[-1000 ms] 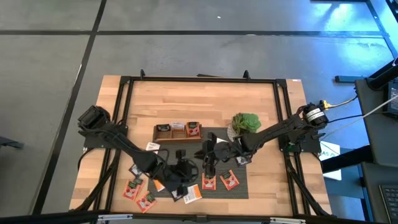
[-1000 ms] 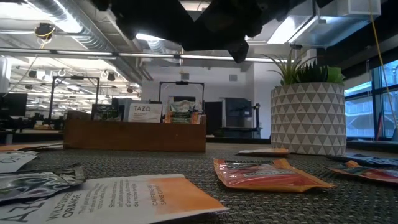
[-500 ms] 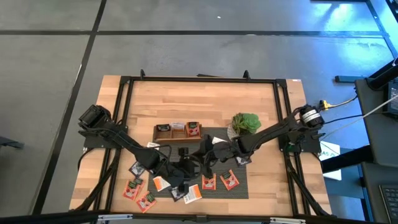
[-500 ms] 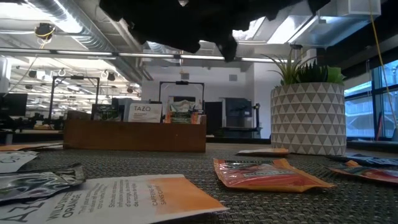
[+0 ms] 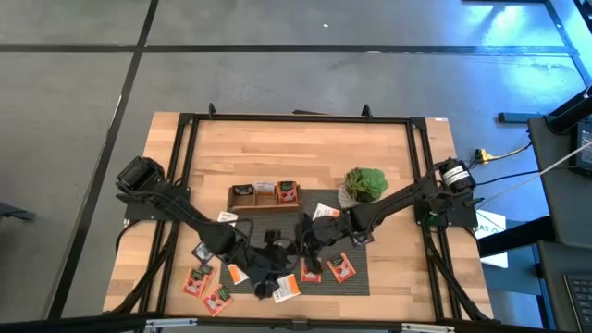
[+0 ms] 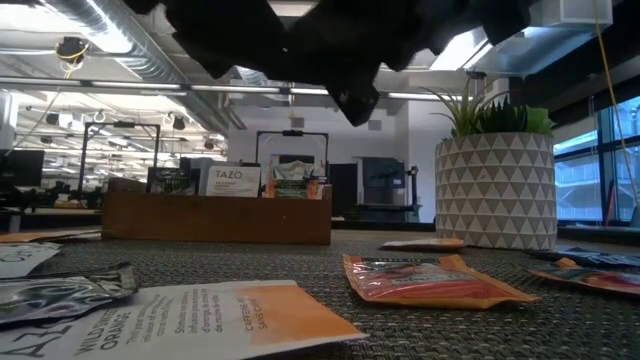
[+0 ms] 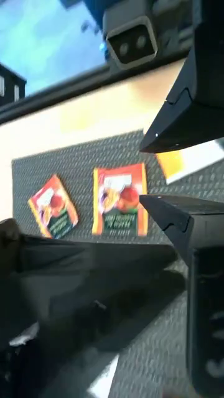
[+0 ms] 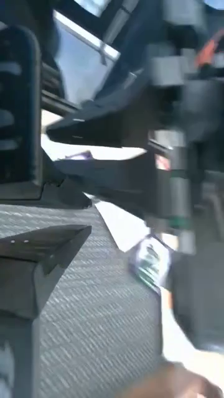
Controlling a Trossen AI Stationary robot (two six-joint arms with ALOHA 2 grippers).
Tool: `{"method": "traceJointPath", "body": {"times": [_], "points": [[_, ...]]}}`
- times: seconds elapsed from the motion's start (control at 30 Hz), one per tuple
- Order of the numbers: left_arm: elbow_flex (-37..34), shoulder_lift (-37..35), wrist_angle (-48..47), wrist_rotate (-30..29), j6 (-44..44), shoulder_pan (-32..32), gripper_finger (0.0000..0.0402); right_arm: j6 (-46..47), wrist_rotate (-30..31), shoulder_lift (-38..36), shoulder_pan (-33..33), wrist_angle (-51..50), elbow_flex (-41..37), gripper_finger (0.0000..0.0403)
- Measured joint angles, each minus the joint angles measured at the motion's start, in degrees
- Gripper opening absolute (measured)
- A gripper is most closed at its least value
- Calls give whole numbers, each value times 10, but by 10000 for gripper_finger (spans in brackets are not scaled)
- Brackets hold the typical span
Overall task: Pick & Place Tea
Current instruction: Put the white tea bag to the middle section of the wooden organizer
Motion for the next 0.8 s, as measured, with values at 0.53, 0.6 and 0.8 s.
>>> {"method": "traceJointPath", "body": {"times": [0.53,0.6,0.8], "points": [[0,27,7,28,-53,-80,116,12,50,0,91,-66,0,55],[0,38,7,28,-74,-82,116,15,64,0,103,-65,0,55],[0,70,5,30,-119,-80,116,33,120,0,132,-64,-1,56]]}}
